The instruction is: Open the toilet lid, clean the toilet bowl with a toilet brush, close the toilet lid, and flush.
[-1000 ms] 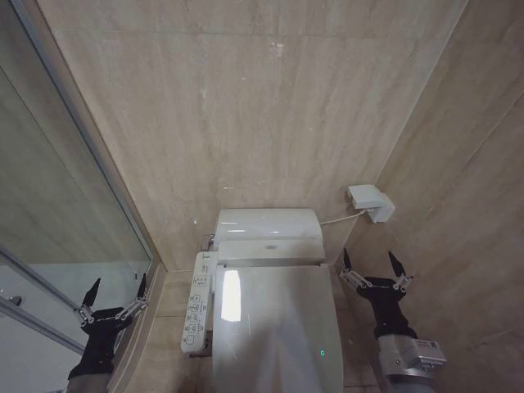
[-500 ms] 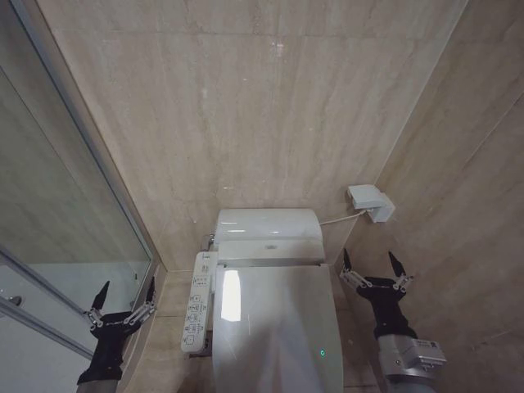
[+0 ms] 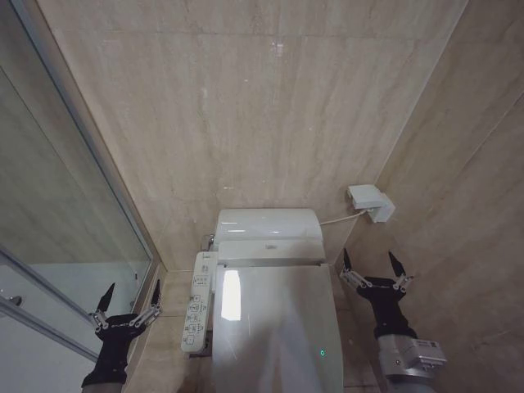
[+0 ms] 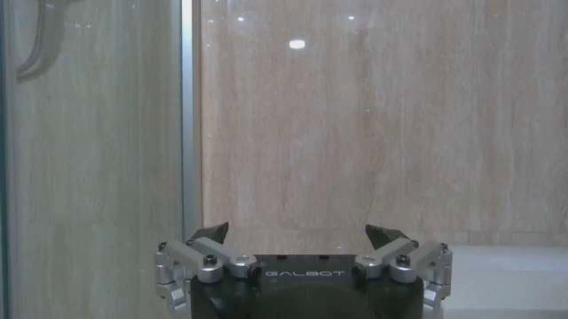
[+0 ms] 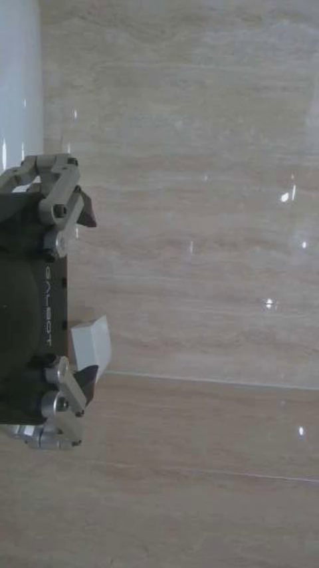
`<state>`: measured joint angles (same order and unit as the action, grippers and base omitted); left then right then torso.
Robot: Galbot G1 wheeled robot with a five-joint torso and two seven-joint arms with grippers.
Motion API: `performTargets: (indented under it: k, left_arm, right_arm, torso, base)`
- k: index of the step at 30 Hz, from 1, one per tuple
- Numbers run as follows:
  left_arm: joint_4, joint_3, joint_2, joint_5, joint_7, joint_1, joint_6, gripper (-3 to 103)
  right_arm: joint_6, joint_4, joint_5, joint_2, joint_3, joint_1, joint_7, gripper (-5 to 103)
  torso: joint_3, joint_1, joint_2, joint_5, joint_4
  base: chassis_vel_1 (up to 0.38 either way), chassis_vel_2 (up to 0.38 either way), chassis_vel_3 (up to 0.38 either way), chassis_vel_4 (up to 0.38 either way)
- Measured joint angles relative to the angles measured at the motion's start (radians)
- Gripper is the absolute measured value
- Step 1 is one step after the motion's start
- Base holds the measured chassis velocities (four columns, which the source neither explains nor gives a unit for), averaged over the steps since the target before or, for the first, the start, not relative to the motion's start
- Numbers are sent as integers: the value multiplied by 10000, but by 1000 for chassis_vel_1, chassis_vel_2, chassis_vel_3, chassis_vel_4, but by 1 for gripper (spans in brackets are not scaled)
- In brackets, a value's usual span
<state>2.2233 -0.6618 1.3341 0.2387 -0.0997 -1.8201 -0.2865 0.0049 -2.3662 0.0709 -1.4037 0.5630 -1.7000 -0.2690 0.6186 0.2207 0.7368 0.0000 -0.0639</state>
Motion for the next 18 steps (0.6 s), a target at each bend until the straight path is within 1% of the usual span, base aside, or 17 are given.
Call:
performTargets:
  k: [18]
  left_arm:
    - [-118, 127, 98, -188, 53, 94, -13, 100]
  right_arm:
    - [0, 0, 0, 0, 0, 0, 0, 100]
  torso:
    - [0, 0, 0, -1, 0]
  base:
    - [0, 0, 0, 0]
